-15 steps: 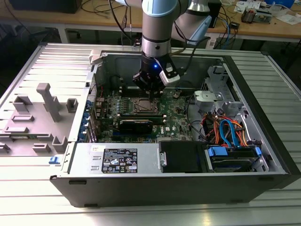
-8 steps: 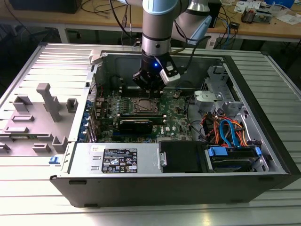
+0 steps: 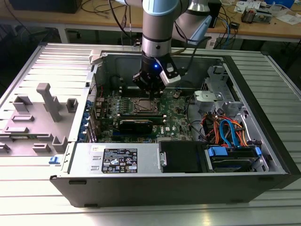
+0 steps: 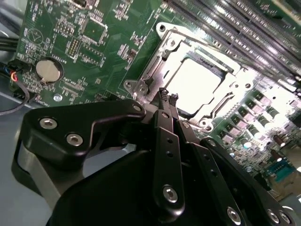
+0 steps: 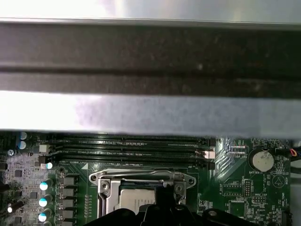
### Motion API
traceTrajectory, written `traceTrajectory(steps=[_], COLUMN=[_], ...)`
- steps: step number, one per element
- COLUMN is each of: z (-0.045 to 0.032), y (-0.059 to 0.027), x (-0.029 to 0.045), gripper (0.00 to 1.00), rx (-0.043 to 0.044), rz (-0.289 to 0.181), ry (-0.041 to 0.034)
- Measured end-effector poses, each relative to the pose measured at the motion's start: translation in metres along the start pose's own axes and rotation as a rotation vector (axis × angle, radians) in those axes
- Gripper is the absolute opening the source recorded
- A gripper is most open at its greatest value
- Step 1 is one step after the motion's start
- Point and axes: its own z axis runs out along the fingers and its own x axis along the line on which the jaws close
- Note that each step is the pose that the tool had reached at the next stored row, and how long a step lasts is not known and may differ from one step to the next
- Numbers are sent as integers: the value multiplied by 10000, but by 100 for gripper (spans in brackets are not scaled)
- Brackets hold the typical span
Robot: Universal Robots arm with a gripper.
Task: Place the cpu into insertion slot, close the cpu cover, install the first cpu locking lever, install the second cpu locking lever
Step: 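Install the second cpu locking lever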
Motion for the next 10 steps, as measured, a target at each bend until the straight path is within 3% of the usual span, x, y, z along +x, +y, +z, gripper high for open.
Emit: traceTrajectory(steps=[10], z=[1], y=[-165], x=[6], gripper=[11], rx=[-1], rz=[3], ry=[-1])
